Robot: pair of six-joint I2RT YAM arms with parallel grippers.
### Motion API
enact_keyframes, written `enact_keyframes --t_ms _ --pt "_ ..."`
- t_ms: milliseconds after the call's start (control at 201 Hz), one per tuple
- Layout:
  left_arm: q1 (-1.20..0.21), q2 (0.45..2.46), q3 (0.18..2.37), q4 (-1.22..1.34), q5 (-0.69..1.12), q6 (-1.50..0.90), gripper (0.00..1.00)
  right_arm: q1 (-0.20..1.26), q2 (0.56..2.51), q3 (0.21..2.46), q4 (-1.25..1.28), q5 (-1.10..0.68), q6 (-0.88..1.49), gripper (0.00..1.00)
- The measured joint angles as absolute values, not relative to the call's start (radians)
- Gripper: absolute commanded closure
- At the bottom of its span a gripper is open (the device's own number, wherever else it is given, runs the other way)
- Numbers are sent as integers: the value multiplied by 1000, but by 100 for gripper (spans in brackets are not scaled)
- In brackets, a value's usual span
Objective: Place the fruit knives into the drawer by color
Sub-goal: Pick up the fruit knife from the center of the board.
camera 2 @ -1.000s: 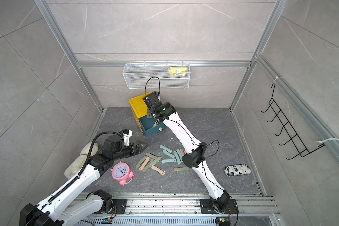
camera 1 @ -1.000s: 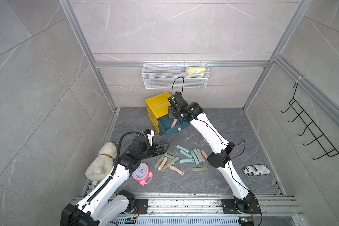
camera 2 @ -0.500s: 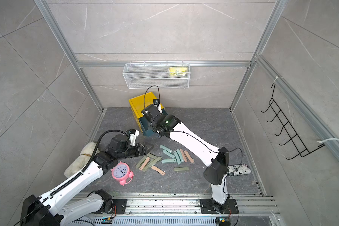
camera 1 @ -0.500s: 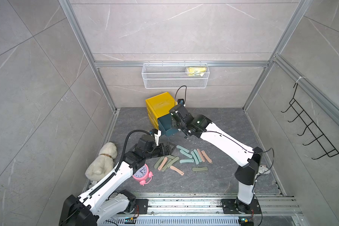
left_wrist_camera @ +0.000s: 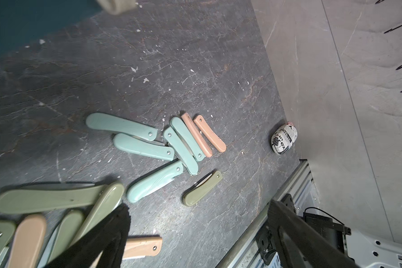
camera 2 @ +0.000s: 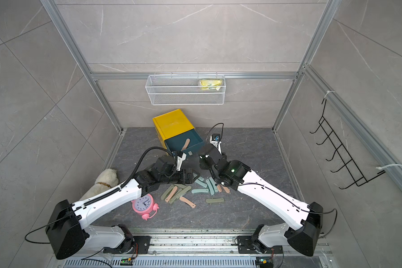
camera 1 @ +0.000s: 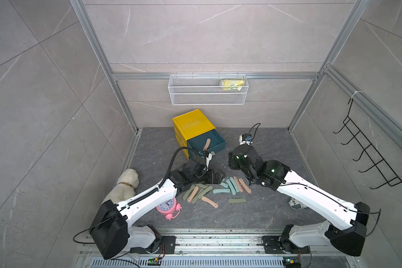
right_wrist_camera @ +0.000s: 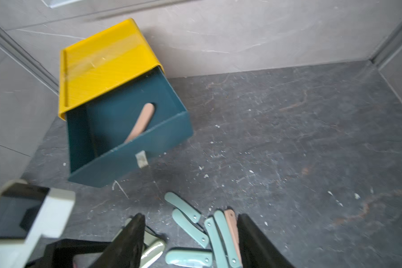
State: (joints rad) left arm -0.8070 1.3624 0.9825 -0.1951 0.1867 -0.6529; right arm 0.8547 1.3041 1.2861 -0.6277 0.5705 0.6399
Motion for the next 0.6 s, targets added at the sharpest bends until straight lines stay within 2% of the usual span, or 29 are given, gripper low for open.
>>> enact_keyframes --t_ms 284,597 --pt "-871 1581 1136 -204 184 -612 10 708 1153 987 -677 540 768 37" --pt "-905 1836 1369 -262 183 -542 21 666 1102 917 -701 519 817 37"
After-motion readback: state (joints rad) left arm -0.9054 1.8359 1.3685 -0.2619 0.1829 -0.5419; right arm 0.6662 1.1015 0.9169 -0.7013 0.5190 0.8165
